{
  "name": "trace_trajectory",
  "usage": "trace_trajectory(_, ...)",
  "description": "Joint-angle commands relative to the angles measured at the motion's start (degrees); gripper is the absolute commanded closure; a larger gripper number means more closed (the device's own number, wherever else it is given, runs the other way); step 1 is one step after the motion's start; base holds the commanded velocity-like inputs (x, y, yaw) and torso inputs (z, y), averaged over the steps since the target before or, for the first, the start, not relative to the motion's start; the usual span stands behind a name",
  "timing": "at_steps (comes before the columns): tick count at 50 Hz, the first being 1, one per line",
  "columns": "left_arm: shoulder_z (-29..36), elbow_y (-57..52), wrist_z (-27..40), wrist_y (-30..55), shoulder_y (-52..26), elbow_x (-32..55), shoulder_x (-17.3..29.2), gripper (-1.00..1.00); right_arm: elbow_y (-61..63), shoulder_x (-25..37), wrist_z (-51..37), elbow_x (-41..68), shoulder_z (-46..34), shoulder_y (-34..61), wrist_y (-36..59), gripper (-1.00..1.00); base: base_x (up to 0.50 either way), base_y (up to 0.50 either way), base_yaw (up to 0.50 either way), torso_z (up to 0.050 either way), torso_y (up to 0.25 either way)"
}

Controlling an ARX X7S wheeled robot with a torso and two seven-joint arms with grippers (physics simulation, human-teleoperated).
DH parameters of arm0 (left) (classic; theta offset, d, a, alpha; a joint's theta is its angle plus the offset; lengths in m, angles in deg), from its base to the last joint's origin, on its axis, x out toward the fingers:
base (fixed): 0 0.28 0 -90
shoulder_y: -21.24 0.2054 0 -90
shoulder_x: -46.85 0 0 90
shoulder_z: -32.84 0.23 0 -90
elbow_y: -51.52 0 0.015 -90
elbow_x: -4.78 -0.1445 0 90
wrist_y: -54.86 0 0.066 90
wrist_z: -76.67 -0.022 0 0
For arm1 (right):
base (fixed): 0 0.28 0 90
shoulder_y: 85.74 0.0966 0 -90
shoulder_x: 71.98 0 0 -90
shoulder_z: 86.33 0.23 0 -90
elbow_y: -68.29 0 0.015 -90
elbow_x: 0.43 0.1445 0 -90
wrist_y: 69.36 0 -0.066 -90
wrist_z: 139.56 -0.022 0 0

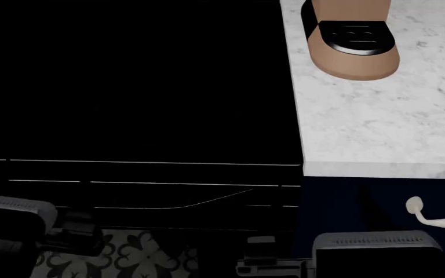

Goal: Press the start button on the microwave

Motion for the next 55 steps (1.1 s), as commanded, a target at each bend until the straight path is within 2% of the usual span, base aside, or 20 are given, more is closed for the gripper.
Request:
trace_trajectory(1,-1.56,-1.87,-1.52,15.0,-14.24,3.41,1.04,-1.0,10.24,2.67,-0.18,0.97,0.08,13.35,22.48,-1.0,0.0,0.0,0.0,0.0,0.0)
trace_trajectory(9,-0.84,0.83,-1.77,18.37,-21.47,3.74,1.44,-1.0,9.51,3.57,1.39,2.36,-0.37,25.44,32.94,-1.0,0.0,0.0,0.0,0.0,0.0)
trace_trajectory(15,-1.58,4.11,-2.32,19.07,-25.72,4.23,1.96,-1.0,7.31,3.03,2.73,3.93,1.16,31.76,35.32,-1.0,0.0,0.0,0.0,0.0,0.0)
trace_trajectory(19,-1.75,4.49,-2.16,18.51,-25.74,4.17,2.26,-1.0,6.38,2.51,3.35,4.95,2.28,34.63,36.68,-1.0,0.0,0.0,0.0,0.0,0.0)
trace_trajectory(27,-2.4,4.29,-1.39,17.78,-25.15,4.27,2.21,-1.0,6.83,1.28,3.62,6.35,4.32,35.47,37.3,-1.0,0.0,0.03,0.0,0.0,0.0)
trace_trajectory(44,-1.66,4.56,-1.41,17.23,-24.11,4.84,2.77,-1.0,6.51,1.12,3.94,7.45,4.55,34.79,35.28,-1.0,0.05,0.5,0.0,0.0,0.0)
trace_trajectory(55,-1.15,4.67,-1.16,17.16,-23.88,5.06,2.99,-1.0,6.18,1.03,4.78,8.52,4.8,33.84,32.84,-1.0,0.44,0.23,0.0,0.0,0.0)
